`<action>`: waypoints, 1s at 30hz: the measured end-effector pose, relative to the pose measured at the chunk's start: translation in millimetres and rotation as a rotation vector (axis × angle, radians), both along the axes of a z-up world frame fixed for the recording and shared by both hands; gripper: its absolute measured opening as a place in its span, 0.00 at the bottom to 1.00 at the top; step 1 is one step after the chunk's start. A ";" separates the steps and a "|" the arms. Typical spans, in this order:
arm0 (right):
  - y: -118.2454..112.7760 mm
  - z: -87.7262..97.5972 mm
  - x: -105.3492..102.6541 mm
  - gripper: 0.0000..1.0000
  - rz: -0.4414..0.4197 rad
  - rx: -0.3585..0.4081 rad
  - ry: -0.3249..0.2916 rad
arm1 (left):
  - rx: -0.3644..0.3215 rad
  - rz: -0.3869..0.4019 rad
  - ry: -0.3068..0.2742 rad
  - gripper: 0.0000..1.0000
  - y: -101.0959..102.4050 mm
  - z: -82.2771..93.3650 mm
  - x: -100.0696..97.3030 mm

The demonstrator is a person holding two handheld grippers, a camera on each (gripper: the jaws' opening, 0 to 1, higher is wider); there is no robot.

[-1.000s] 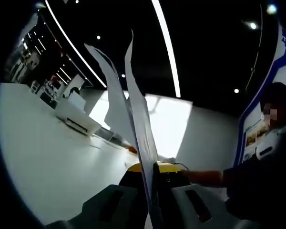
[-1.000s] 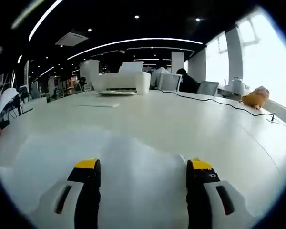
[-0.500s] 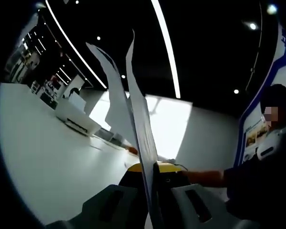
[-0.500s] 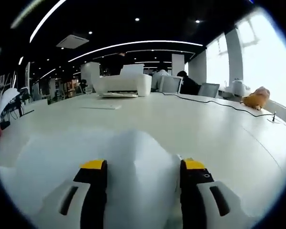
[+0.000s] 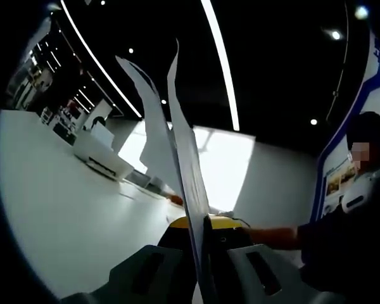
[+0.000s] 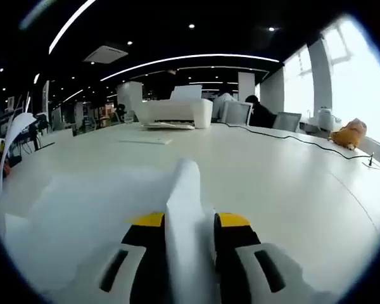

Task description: Organize the stack of printing papers by aligning and flattening the scattered papers on the table

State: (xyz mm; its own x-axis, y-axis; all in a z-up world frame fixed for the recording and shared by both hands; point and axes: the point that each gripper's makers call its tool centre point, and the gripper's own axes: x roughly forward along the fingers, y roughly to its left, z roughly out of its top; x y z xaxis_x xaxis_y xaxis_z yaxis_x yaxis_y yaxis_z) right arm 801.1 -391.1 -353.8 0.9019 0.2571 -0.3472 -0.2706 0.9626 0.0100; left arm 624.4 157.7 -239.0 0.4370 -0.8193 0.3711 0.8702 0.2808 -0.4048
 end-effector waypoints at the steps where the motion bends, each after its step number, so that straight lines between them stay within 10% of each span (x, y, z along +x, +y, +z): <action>1: 0.1 0.0 -0.2 0.19 0.001 0.000 0.000 | 0.000 0.000 0.000 0.06 0.0 0.0 0.0; 10: 2.6 6.4 -9.4 0.16 0.001 -0.051 -0.033 | -0.008 -0.003 -0.007 0.06 0.7 1.4 -0.8; 30: 9.8 91.5 -47.2 0.14 0.010 -0.018 -0.249 | -0.014 -0.013 -0.011 0.06 1.6 1.8 -0.4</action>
